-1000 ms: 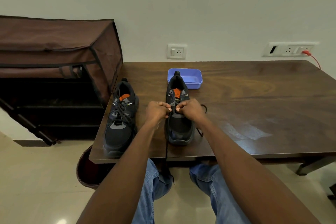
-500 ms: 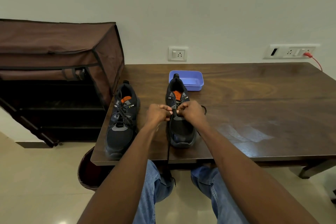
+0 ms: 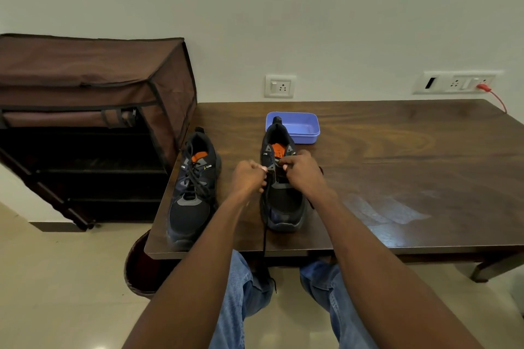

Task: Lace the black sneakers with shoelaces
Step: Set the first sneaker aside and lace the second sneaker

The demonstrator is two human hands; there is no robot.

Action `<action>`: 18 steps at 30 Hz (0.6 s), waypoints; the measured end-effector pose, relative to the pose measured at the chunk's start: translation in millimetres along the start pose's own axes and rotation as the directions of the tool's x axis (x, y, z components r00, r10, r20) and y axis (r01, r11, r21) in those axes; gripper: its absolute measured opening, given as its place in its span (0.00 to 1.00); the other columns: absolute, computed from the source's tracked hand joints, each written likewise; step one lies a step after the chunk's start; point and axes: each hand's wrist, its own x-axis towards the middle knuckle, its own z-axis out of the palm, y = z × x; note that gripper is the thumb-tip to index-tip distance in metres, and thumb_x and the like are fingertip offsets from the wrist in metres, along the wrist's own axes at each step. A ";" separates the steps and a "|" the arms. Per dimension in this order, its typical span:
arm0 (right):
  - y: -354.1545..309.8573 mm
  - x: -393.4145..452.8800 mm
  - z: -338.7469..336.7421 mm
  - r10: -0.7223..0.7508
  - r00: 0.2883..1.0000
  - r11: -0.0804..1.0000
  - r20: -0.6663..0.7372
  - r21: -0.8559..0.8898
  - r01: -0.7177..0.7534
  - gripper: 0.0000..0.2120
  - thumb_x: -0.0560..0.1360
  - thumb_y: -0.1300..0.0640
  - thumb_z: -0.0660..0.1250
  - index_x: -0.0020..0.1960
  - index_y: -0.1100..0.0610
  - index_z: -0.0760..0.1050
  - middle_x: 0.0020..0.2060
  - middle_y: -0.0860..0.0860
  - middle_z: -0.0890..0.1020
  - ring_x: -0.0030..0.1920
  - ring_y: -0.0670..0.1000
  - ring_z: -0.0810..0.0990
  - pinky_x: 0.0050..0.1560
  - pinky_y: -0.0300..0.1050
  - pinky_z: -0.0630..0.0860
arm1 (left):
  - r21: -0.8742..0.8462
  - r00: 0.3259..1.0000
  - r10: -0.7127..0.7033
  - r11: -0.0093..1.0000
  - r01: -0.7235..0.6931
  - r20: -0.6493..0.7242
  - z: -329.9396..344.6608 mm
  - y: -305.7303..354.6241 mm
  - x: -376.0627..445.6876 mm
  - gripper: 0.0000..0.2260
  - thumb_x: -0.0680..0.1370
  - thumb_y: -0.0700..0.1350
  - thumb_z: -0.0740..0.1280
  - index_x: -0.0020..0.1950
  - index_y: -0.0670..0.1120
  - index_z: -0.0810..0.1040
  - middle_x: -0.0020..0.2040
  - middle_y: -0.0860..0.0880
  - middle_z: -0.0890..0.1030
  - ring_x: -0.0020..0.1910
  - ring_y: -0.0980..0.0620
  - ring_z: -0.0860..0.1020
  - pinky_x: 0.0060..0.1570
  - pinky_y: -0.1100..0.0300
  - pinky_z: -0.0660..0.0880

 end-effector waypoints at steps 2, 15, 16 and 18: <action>-0.1 -0.3 -3.4 0.013 1.000 0.999 0.026 0.042 -0.014 0.15 0.79 0.60 0.63 0.60 0.48 0.82 0.61 0.53 0.75 0.59 0.57 0.76 0.60 0.54 0.75 | -0.233 0.992 -0.038 0.972 0.009 -0.120 -11.6 4.4 -0.8 0.04 0.83 0.38 0.60 0.53 0.40 0.74 0.38 0.45 0.80 0.32 0.50 0.78 0.31 0.58 0.76; 7.1 3.6 -16.7 -0.001 0.994 0.992 0.106 0.126 -0.013 0.18 0.79 0.65 0.57 0.47 0.47 0.81 0.59 0.54 0.78 0.55 0.55 0.77 0.57 0.52 0.77 | 0.084 0.979 0.194 0.977 -0.198 0.061 -19.2 9.2 -16.5 0.28 0.80 0.36 0.65 0.77 0.52 0.61 0.61 0.53 0.76 0.36 0.53 0.80 0.29 0.63 0.75; 7.7 3.9 -16.3 -0.005 0.994 0.991 0.105 0.133 -0.009 0.18 0.78 0.65 0.57 0.46 0.46 0.81 0.60 0.54 0.78 0.55 0.55 0.77 0.57 0.52 0.76 | 0.204 0.969 0.208 0.951 -0.232 0.134 -13.7 8.9 -16.6 0.25 0.80 0.37 0.65 0.74 0.52 0.65 0.58 0.52 0.79 0.39 0.53 0.80 0.33 0.61 0.77; 8.7 3.9 -14.4 -0.013 0.995 0.989 0.102 0.145 -0.002 0.18 0.78 0.64 0.58 0.45 0.45 0.80 0.59 0.53 0.79 0.55 0.54 0.78 0.58 0.51 0.76 | 0.380 0.965 0.222 0.888 -0.260 0.143 -9.9 7.5 -14.5 0.13 0.81 0.40 0.66 0.64 0.48 0.77 0.50 0.47 0.83 0.41 0.53 0.80 0.41 0.57 0.80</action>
